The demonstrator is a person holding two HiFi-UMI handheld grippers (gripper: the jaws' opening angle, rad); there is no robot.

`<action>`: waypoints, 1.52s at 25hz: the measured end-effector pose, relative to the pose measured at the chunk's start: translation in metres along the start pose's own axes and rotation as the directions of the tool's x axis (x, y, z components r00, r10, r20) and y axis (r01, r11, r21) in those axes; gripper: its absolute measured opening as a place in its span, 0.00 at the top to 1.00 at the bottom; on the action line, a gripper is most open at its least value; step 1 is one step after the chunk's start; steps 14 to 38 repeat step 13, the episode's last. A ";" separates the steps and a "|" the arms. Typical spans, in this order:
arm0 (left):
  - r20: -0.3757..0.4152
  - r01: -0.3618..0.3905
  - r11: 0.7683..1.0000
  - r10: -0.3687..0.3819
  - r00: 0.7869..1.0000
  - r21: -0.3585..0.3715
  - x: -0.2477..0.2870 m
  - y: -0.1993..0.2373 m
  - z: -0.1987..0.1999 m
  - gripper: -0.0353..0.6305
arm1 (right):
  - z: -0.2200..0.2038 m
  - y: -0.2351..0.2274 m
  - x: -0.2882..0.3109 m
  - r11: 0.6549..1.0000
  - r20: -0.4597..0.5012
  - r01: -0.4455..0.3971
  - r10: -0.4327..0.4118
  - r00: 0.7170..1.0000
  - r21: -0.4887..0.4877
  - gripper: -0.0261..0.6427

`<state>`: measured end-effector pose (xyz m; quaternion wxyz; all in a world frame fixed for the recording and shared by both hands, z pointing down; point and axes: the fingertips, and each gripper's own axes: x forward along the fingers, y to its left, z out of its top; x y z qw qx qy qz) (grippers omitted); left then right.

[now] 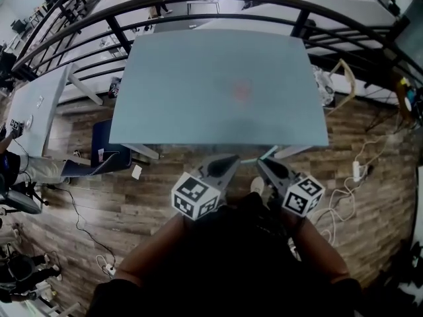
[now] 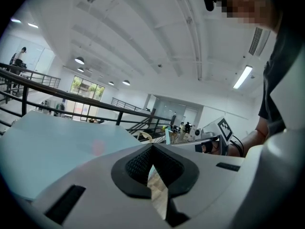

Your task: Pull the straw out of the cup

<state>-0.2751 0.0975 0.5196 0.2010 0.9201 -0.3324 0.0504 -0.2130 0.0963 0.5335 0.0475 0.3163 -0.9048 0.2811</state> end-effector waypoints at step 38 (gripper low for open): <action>-0.003 0.033 0.999 -0.033 0.999 -0.010 0.005 0.001 0.014 0.93 | 0.017 0.005 0.004 0.997 -0.046 -0.063 0.061 0.997 -0.034 0.90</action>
